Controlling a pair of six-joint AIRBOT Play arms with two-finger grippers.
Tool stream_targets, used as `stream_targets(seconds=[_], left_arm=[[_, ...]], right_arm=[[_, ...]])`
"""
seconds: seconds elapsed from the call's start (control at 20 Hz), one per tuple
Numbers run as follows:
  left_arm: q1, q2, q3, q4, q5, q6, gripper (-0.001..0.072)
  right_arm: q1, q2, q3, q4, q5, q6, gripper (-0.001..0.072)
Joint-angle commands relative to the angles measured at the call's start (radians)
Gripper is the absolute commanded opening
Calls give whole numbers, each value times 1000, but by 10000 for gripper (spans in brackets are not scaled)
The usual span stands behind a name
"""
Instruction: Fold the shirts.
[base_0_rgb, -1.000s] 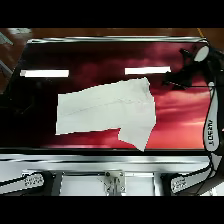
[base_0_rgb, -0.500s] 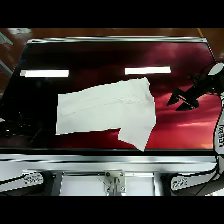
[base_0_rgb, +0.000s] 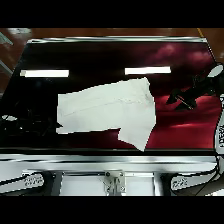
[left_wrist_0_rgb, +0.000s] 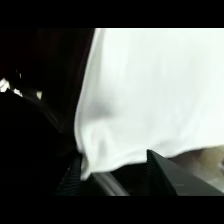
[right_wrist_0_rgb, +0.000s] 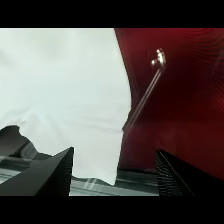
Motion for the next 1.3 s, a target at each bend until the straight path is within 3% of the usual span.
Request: stream_targets(seconds=[0.0,0.15,0.2,0.45,0.85,0.9,0.95,1.05,1.15,1.25], left_arm=[[-99,-7,-2,-70,34,-8,440],[-147,-6,-2,-70,-4,8,72],[-146,-5,-2,-70,-17,8,36],[-145,35,-2,-70,-60,11,36],[-145,112,-1,-99,-51,7,36],[-145,113,-1,-104,-48,7,36],[-145,113,2,-103,-48,8,36],[-145,127,28,-102,-48,8,35],[-145,173,97,-99,-48,7,34],[-147,257,218,-93,-48,7,33]], right_arm=[[0,0,-5,2,-18,0,625],[0,0,-65,-5,-22,-9,635],[0,0,-116,1,-31,-13,634],[0,0,-395,206,-245,-83,634],[78,-1,-527,219,-477,-39,631],[119,0,-526,216,-506,-45,551],[154,2,-521,218,-536,-52,330],[181,13,-486,224,-542,-50,64],[179,64,-418,224,-519,-77,62],[172,159,-308,238,-506,-208,62]])
